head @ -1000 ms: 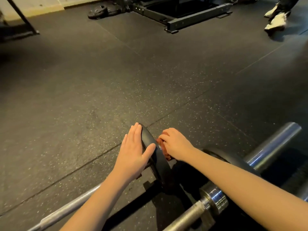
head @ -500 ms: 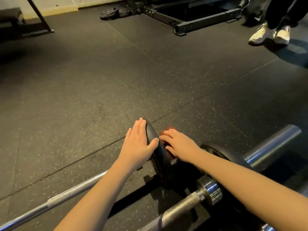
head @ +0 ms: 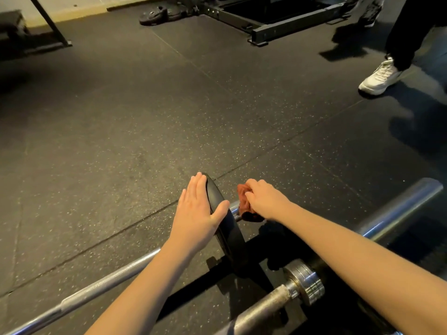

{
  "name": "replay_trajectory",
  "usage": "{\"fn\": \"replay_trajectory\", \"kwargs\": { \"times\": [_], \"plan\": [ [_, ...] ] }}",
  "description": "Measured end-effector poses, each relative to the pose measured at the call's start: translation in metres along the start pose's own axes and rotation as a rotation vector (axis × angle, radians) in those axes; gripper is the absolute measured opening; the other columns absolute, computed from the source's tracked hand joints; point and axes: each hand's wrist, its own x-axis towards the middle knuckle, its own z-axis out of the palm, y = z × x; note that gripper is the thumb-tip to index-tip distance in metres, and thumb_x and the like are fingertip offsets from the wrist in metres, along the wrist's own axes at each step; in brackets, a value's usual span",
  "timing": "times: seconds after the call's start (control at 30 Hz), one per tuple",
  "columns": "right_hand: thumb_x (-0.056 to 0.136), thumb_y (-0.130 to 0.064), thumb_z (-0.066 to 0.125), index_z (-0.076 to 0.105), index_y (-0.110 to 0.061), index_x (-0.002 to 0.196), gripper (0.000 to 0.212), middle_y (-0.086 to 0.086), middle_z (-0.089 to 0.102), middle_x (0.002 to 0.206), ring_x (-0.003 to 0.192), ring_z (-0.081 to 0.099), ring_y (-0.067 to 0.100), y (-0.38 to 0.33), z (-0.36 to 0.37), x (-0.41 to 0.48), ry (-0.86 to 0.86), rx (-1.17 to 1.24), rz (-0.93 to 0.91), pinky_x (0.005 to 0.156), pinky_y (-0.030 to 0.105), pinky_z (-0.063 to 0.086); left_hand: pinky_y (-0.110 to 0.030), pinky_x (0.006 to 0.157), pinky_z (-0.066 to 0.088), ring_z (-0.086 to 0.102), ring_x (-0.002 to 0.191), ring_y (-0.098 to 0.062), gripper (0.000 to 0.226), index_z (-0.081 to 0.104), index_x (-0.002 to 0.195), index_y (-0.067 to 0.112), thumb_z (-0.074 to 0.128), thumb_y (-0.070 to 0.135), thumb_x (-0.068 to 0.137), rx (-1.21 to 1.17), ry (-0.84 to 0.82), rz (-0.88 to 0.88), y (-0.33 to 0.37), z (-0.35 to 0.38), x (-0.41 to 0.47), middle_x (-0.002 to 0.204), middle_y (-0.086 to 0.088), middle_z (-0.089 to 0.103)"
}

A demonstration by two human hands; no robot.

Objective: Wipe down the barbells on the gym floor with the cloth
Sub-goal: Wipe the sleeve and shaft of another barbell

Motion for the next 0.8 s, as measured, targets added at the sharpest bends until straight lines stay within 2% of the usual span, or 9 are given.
{"fn": "replay_trajectory", "kwargs": {
  "times": [0.07, 0.17, 0.23, 0.3, 0.4, 0.5, 0.57, 0.73, 0.8],
  "plan": [
    [0.102, -0.028, 0.037, 0.039, -0.016, 0.131, 0.031, 0.011, 0.038, 0.139, 0.126, 0.039, 0.027, -0.011, 0.015, -0.008, 0.060, -0.031, 0.026, 0.104, 0.042, 0.039, -0.039, 0.120, 0.012, 0.006, 0.148, -0.016, 0.090, 0.012, 0.153, 0.013, 0.027, 0.067, 0.082, 0.004, 0.000, -0.003, 0.000, -0.001, 0.003, 0.161, -0.002, 0.009],
    [0.100, -0.025, 0.046, 0.034, -0.018, 0.142, 0.044, 0.005, 0.023, 0.154, 0.144, 0.017, 0.025, -0.006, 0.025, -0.033, 0.180, -0.114, -0.179, 0.118, 0.039, 0.024, -0.040, 0.120, 0.012, 0.007, 0.147, -0.016, 0.078, 0.013, 0.152, 0.012, 0.037, 0.056, 0.093, 0.013, 0.011, 0.000, -0.002, -0.002, 0.006, 0.161, -0.003, 0.010],
    [0.101, -0.025, 0.044, 0.039, -0.020, 0.142, 0.041, 0.001, 0.030, 0.151, 0.141, 0.025, 0.019, 0.007, 0.013, -0.025, 0.123, -0.072, -0.229, 0.116, 0.035, 0.026, -0.040, 0.120, 0.012, 0.007, 0.147, -0.016, 0.082, 0.013, 0.152, 0.012, 0.033, 0.058, 0.088, 0.006, 0.008, 0.000, -0.001, -0.001, 0.006, 0.161, -0.003, 0.009],
    [0.103, -0.028, 0.036, 0.046, -0.021, 0.136, 0.036, 0.004, 0.040, 0.143, 0.131, 0.037, 0.022, 0.011, 0.001, -0.005, -0.001, -0.020, -0.116, 0.109, 0.039, 0.035, -0.039, 0.120, 0.012, 0.006, 0.148, -0.016, 0.087, 0.014, 0.152, 0.012, 0.029, 0.063, 0.083, -0.008, 0.007, 0.002, 0.000, 0.000, 0.004, 0.161, -0.003, 0.009],
    [0.103, -0.031, 0.032, 0.045, -0.021, 0.134, 0.035, 0.010, 0.039, 0.137, 0.124, 0.039, 0.029, -0.003, 0.003, 0.006, 0.011, -0.058, 0.002, 0.103, 0.044, 0.038, -0.038, 0.119, 0.013, 0.007, 0.148, -0.016, 0.093, 0.014, 0.152, 0.012, 0.022, 0.067, 0.077, -0.025, 0.021, 0.019, 0.001, 0.003, 0.003, 0.161, -0.003, 0.010],
    [0.100, -0.027, 0.041, 0.045, -0.022, 0.138, 0.038, 0.005, 0.042, 0.139, 0.130, 0.034, 0.026, -0.020, 0.025, -0.021, 0.161, -0.118, -0.266, 0.114, 0.041, 0.025, -0.036, 0.119, 0.012, 0.007, 0.147, -0.015, 0.094, 0.014, 0.152, 0.012, 0.021, 0.069, 0.078, -0.021, 0.033, 0.028, -0.002, 0.003, 0.002, 0.161, -0.003, 0.010],
    [0.100, -0.030, 0.045, 0.044, -0.026, 0.141, 0.041, -0.002, 0.041, 0.144, 0.138, 0.029, 0.019, -0.014, 0.022, -0.027, 0.156, -0.077, -0.353, 0.119, 0.042, 0.016, -0.037, 0.120, 0.011, 0.005, 0.148, -0.014, 0.095, 0.013, 0.152, 0.012, 0.020, 0.071, 0.078, -0.018, 0.034, 0.034, -0.004, 0.003, 0.000, 0.161, -0.002, 0.009],
    [0.100, -0.029, 0.036, 0.044, -0.017, 0.134, 0.037, 0.010, 0.052, 0.130, 0.120, 0.048, 0.032, -0.015, 0.001, 0.014, 0.021, -0.117, -0.033, 0.097, 0.042, 0.036, -0.036, 0.120, 0.011, 0.005, 0.148, -0.014, 0.092, 0.014, 0.152, 0.012, 0.022, 0.068, 0.079, -0.010, 0.047, 0.046, -0.003, 0.006, -0.001, 0.161, -0.003, 0.010],
    [0.100, -0.030, 0.037, 0.046, -0.015, 0.132, 0.036, 0.010, 0.048, 0.134, 0.122, 0.044, 0.032, -0.024, 0.012, 0.006, 0.072, -0.135, -0.082, 0.101, 0.041, 0.033, -0.036, 0.120, 0.011, 0.005, 0.148, -0.015, 0.092, 0.015, 0.152, 0.012, 0.022, 0.068, 0.080, -0.009, 0.057, 0.052, -0.004, 0.008, -0.001, 0.161, -0.003, 0.010]
  ]
}}
